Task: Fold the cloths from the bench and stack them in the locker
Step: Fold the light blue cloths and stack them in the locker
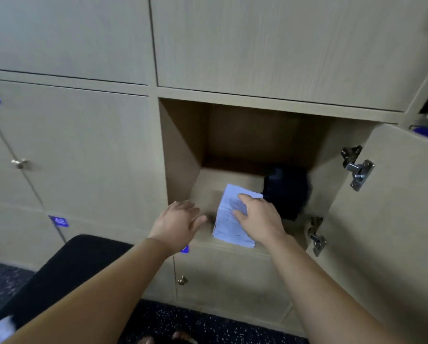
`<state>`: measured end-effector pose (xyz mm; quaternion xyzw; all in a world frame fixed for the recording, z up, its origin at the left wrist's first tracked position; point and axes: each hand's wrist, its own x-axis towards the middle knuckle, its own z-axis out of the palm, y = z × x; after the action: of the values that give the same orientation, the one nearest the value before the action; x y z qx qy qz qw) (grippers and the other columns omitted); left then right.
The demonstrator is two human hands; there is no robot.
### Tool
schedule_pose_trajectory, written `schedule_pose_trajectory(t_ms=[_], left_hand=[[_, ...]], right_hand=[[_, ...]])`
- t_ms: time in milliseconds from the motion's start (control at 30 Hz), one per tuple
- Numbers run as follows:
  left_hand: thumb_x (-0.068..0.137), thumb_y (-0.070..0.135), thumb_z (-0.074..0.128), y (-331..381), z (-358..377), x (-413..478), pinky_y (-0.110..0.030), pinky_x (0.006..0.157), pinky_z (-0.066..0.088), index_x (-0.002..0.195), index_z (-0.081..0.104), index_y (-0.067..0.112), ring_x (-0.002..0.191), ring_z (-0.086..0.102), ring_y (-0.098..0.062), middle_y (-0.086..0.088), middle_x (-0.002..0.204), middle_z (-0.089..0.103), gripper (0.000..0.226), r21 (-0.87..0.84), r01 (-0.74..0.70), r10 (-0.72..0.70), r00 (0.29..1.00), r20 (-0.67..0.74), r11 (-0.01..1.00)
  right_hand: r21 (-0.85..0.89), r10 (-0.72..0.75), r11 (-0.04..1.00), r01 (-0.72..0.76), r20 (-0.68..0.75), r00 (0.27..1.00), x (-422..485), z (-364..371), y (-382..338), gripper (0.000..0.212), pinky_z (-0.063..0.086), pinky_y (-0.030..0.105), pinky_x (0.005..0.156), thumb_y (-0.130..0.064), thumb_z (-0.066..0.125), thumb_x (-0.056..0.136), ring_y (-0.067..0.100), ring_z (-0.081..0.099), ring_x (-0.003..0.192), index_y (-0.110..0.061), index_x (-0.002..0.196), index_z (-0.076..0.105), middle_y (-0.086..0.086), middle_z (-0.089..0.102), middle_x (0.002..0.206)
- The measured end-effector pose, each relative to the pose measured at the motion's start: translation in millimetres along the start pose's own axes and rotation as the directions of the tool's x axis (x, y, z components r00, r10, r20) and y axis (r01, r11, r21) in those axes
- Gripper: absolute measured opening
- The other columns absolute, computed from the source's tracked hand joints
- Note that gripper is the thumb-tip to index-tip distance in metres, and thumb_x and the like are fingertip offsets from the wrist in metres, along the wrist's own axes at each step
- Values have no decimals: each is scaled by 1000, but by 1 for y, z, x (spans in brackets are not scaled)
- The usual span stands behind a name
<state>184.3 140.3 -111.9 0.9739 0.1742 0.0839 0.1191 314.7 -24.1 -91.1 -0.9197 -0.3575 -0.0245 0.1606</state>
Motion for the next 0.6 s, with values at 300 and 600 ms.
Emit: schedule_pose_trajectory(t_ms=[300,600], left_hand=[[102,45,39,-62,-42,-166,-34,109,33,133,57,17,136,41,-21,-1,143,51,45,19,259,-256,962,-98,966],[100,37,47,-146,-58,-325,-37,82,45,106,63,10,105,57,-27,-2,103,64,32,-26,506,-503,848,-167,862]], right_hand=[[69,-204,978,199,79,976,-83,12,-119,44,42,37,93,-36,50,95,29,49,123,-20,136,48,8,57,132],[108,-430,903,417,166,888,-153,58,-231,44,42,36,96,-35,49,96,29,52,120,-18,137,49,7,59,130]])
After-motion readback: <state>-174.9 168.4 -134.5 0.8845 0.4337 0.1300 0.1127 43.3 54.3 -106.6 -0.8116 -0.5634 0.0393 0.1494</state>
